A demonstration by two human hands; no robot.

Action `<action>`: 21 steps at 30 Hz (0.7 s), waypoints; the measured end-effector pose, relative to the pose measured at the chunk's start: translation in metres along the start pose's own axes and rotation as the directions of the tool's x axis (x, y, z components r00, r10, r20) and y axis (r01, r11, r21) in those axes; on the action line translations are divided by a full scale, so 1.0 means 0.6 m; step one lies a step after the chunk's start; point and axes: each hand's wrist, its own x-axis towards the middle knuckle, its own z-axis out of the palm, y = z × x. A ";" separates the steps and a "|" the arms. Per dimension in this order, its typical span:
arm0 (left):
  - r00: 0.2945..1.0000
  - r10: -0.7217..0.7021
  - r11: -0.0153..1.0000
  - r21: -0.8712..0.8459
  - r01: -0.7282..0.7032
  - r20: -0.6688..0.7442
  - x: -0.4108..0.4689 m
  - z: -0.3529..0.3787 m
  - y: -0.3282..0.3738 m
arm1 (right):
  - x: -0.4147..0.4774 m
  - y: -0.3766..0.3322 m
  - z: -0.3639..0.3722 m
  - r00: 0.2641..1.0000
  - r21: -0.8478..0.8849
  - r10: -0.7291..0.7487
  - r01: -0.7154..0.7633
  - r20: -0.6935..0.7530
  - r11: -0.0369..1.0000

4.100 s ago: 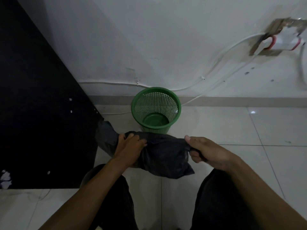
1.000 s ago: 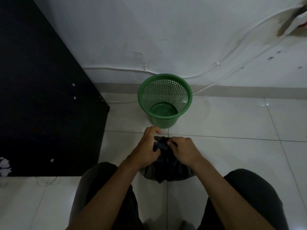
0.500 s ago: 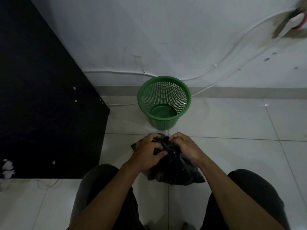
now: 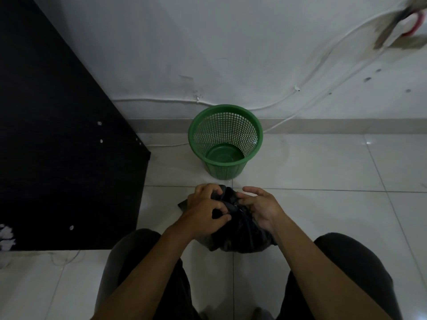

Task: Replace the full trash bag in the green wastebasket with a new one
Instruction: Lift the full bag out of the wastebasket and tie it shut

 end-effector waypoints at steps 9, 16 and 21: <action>0.959 -0.087 0.993 0.095 0.063 0.271 -0.013 0.002 -0.020 | 0.049 -0.003 -0.022 0.851 -0.326 -0.297 0.160 -0.433 0.932; 0.904 -0.229 0.973 0.058 0.224 0.361 -0.024 -0.006 -0.042 | 0.056 -0.007 -0.034 0.789 -0.422 -0.411 0.215 -0.457 0.881; 0.891 -0.369 0.837 -0.321 0.442 0.264 0.003 0.004 -0.025 | 0.033 0.005 -0.016 0.886 -0.691 -0.455 0.278 -0.083 0.667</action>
